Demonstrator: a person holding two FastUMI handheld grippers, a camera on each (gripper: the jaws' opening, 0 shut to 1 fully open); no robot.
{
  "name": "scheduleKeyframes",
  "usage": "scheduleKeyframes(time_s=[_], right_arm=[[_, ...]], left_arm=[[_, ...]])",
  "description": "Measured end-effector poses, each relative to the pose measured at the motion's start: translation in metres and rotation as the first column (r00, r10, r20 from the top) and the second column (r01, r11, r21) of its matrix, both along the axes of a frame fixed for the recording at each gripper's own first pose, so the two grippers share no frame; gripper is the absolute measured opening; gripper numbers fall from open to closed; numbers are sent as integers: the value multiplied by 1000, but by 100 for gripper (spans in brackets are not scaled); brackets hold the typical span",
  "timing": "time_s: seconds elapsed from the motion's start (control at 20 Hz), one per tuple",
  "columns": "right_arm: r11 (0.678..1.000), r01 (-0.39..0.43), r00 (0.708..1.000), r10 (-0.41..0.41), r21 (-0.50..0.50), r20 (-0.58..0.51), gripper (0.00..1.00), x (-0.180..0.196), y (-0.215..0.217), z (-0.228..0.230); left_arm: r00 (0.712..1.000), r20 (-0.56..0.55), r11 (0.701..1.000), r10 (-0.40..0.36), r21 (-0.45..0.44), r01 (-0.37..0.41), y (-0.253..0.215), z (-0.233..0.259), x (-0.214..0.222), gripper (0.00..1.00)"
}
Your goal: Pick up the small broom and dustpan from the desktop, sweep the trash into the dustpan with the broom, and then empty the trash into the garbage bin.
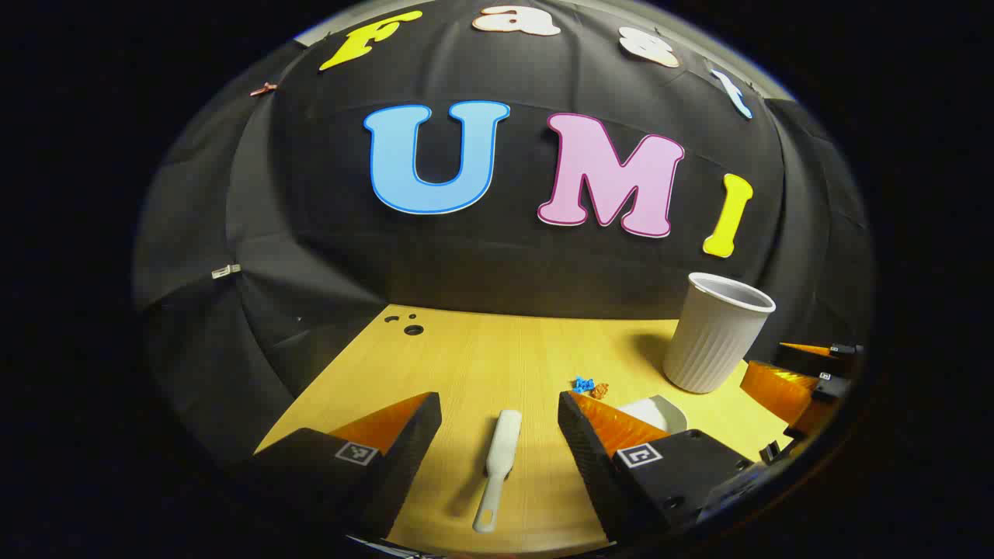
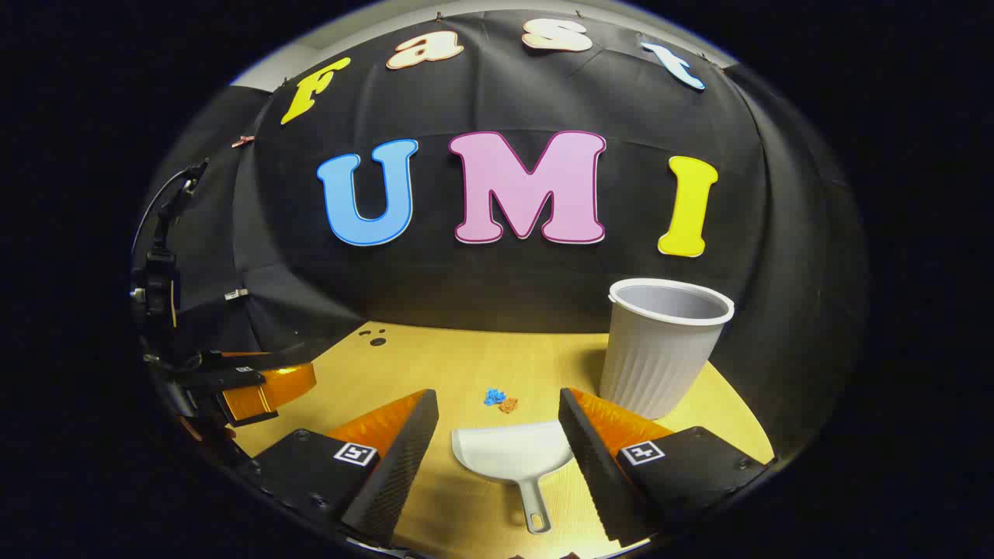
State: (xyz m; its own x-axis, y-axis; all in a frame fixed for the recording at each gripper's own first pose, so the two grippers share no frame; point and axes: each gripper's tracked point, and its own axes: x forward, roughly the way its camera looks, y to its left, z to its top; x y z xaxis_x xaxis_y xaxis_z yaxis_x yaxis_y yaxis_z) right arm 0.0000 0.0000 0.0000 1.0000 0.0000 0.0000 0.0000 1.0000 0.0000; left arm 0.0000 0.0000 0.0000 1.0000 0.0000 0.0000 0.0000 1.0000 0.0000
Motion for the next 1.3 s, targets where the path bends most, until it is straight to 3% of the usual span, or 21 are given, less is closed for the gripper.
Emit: scheduleKeyframes(time_s=[0.2,0.55,0.8,1.3], right_arm=[[998,36,999,-36,44,-22,98,3,-14,-7],[997,47,998,-45,57,-39,98,11,-20,-7],[997,40,997,-36,61,-67,98,21,-23,-13],[999,40,992,-38,8,-123,98,32,-29,-31]], left_arm=[[999,-9,999,-46,-19,46,-7,-3,1,96],[999,-18,999,-42,3,42,-8,-7,4,95],[1000,8,997,-26,75,26,5,-4,8,95],[980,-170,992,-103,-85,89,10,-42,27,96]])
